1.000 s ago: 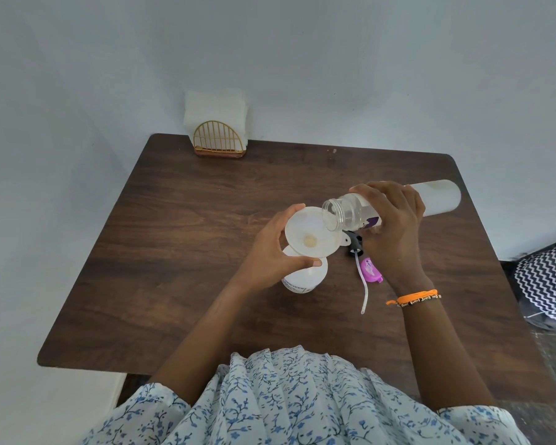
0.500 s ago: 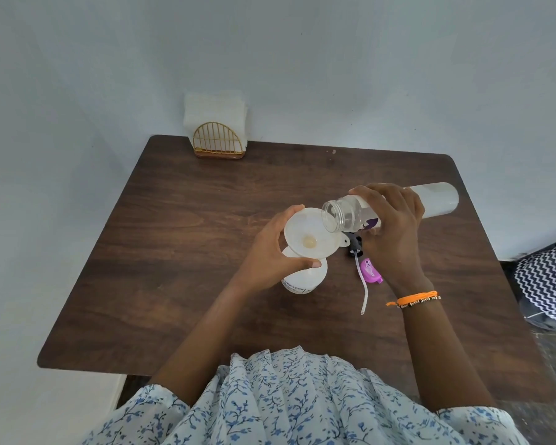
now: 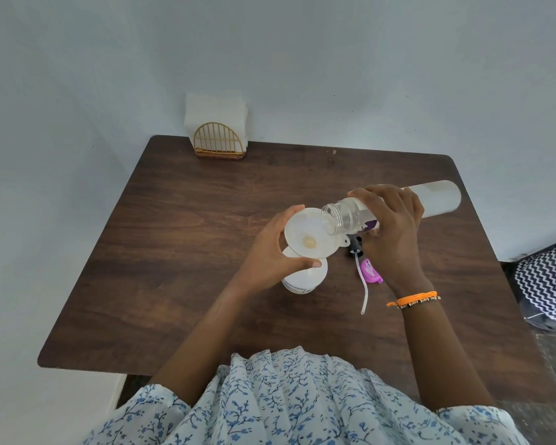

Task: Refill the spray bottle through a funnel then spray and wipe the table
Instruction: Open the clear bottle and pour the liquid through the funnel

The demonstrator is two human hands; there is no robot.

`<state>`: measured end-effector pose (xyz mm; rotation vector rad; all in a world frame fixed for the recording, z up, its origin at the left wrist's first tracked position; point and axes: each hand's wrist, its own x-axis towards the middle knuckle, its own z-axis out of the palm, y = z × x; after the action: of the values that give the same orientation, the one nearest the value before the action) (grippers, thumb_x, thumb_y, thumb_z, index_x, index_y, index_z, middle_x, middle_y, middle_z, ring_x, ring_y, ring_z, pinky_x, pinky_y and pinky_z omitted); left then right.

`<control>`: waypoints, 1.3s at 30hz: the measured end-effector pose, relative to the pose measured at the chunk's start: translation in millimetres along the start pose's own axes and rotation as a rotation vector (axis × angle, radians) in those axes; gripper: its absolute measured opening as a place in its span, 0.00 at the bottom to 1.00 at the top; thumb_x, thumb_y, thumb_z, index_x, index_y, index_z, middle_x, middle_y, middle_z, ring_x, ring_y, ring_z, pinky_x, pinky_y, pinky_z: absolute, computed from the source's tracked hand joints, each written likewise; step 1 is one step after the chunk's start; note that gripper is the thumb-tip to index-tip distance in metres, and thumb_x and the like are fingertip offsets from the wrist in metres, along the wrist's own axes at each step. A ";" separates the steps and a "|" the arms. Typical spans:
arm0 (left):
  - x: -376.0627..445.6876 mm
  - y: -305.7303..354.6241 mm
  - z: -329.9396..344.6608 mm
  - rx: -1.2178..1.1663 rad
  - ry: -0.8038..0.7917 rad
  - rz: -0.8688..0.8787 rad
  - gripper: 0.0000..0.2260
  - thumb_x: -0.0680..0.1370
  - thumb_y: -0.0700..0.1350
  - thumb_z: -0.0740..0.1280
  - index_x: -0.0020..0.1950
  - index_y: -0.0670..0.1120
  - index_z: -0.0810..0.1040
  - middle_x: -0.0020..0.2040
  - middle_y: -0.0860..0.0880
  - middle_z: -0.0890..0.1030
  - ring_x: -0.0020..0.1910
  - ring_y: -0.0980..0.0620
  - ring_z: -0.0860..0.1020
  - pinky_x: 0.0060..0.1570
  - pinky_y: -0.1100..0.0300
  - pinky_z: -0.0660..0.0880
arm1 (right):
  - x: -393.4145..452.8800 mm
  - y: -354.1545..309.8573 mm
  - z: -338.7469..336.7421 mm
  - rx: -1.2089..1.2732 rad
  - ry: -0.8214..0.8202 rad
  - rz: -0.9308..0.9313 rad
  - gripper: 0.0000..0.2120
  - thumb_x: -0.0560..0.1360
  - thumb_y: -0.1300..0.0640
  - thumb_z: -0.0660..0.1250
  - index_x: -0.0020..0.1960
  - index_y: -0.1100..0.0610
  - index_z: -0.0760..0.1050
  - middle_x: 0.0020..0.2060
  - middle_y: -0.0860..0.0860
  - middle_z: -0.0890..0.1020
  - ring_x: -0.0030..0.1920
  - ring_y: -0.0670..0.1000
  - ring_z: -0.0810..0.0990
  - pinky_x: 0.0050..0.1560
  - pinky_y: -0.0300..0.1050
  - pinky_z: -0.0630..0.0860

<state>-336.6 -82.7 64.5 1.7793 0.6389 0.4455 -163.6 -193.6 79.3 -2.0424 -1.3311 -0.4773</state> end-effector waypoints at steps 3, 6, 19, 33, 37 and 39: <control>-0.4 0.7 -0.2 -0.003 0.004 0.001 0.38 0.63 0.39 0.80 0.70 0.52 0.67 0.63 0.60 0.71 0.60 0.74 0.68 0.51 0.81 0.65 | -0.2 0.0 -0.3 -0.002 0.005 0.000 0.29 0.57 0.75 0.73 0.54 0.56 0.77 0.51 0.53 0.79 0.55 0.54 0.72 0.62 0.55 0.62; -0.6 1.6 0.0 0.001 -0.004 -0.004 0.38 0.64 0.39 0.79 0.70 0.52 0.66 0.62 0.61 0.70 0.59 0.74 0.68 0.50 0.82 0.65 | -0.4 0.1 -0.8 -0.004 0.006 -0.004 0.28 0.58 0.74 0.73 0.54 0.56 0.77 0.51 0.53 0.79 0.55 0.54 0.72 0.62 0.54 0.62; -2.7 3.1 -0.2 -0.008 -0.008 -0.007 0.38 0.64 0.38 0.79 0.70 0.49 0.66 0.65 0.58 0.71 0.60 0.69 0.69 0.51 0.81 0.66 | 1.1 -3.0 -0.9 -0.003 -0.019 -0.017 0.25 0.60 0.74 0.71 0.54 0.57 0.78 0.50 0.54 0.80 0.55 0.56 0.74 0.62 0.55 0.61; -1.8 3.2 0.0 0.002 -0.007 -0.013 0.39 0.64 0.39 0.79 0.71 0.50 0.67 0.66 0.56 0.71 0.61 0.65 0.70 0.50 0.82 0.65 | 1.4 -2.0 -0.6 -0.016 -0.030 -0.022 0.26 0.59 0.74 0.72 0.54 0.56 0.78 0.51 0.53 0.79 0.55 0.56 0.74 0.62 0.57 0.62; -1.6 2.7 0.4 -0.003 -0.004 -0.011 0.39 0.63 0.39 0.79 0.71 0.50 0.67 0.67 0.56 0.71 0.63 0.62 0.69 0.51 0.82 0.64 | 1.5 -1.8 -0.3 -0.015 -0.026 -0.023 0.26 0.59 0.73 0.73 0.54 0.56 0.78 0.51 0.53 0.79 0.55 0.55 0.73 0.63 0.56 0.62; -1.1 2.9 0.4 -0.005 -0.005 -0.010 0.39 0.63 0.39 0.79 0.71 0.50 0.67 0.67 0.55 0.71 0.62 0.62 0.70 0.51 0.82 0.65 | 1.6 -1.8 -0.6 -0.015 -0.023 -0.023 0.26 0.59 0.73 0.73 0.54 0.56 0.78 0.51 0.53 0.80 0.55 0.55 0.73 0.63 0.56 0.62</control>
<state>-336.6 -84.3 67.1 1.7709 0.6425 0.4351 -164.6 -192.4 81.3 -2.0523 -1.3697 -0.4764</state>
